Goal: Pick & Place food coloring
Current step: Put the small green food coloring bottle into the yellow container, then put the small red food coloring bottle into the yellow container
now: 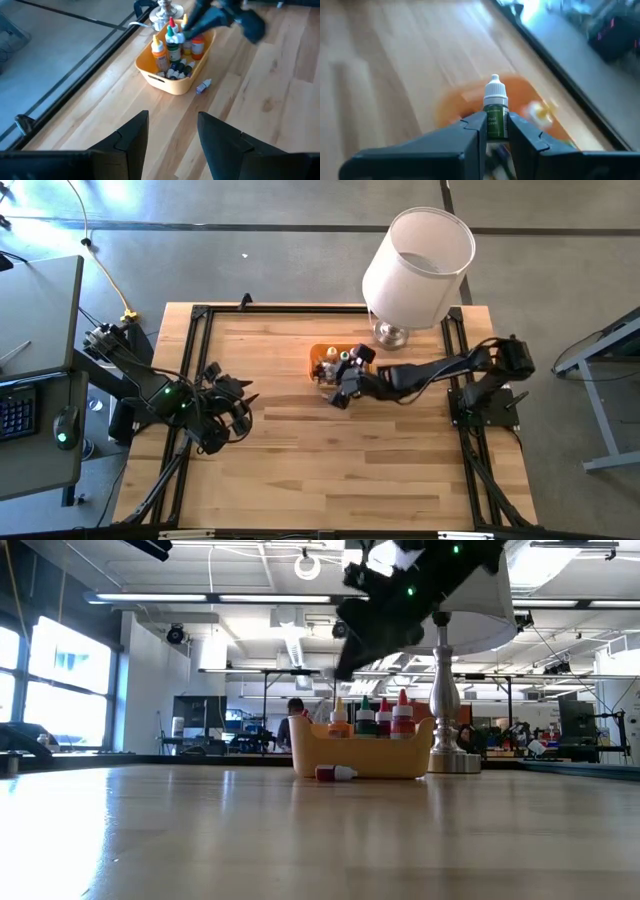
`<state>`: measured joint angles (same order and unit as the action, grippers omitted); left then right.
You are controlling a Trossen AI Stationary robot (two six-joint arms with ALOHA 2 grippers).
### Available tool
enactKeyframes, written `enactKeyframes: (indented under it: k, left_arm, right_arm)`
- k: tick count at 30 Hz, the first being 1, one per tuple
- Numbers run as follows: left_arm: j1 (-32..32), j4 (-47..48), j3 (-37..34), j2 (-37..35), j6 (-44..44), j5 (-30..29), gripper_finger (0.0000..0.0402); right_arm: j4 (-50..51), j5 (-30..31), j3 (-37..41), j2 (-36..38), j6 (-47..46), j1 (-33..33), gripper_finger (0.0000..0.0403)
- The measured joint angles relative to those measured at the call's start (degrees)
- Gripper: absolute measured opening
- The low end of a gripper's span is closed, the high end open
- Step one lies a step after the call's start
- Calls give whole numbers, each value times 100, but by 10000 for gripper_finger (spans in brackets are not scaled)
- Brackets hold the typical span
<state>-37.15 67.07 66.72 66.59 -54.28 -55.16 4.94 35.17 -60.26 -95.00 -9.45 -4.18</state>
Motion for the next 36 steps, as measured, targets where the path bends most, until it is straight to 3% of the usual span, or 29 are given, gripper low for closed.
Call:
enactKeyframes:
  k: [5,12,22,25,28,33,36]
  left_arm:
    - [0,-15,2,0,-9,222,166]
    - [2,-420,-155,7,141,817,166]
    - [149,-906,-1073,7,-151,444,166]
    - [294,-1821,-1599,6,-53,547,166]
    - [515,-3536,-2242,77,782,821,166]
    - [1193,-6953,-3129,568,2331,1705,166]
    - [1731,-8080,-3261,1162,3026,2423,166]
  right_arm:
    - [1014,-568,10,-101,-254,354,70]
    - [926,-742,10,-293,70,457,125]
    - [1045,-679,10,6,389,218,150]
    - [1288,-699,10,234,391,53,142]
    - [1469,-642,10,490,344,-87,135]
    - [1524,-546,10,954,347,-260,127]
    - [1524,-381,10,1201,349,-330,124]
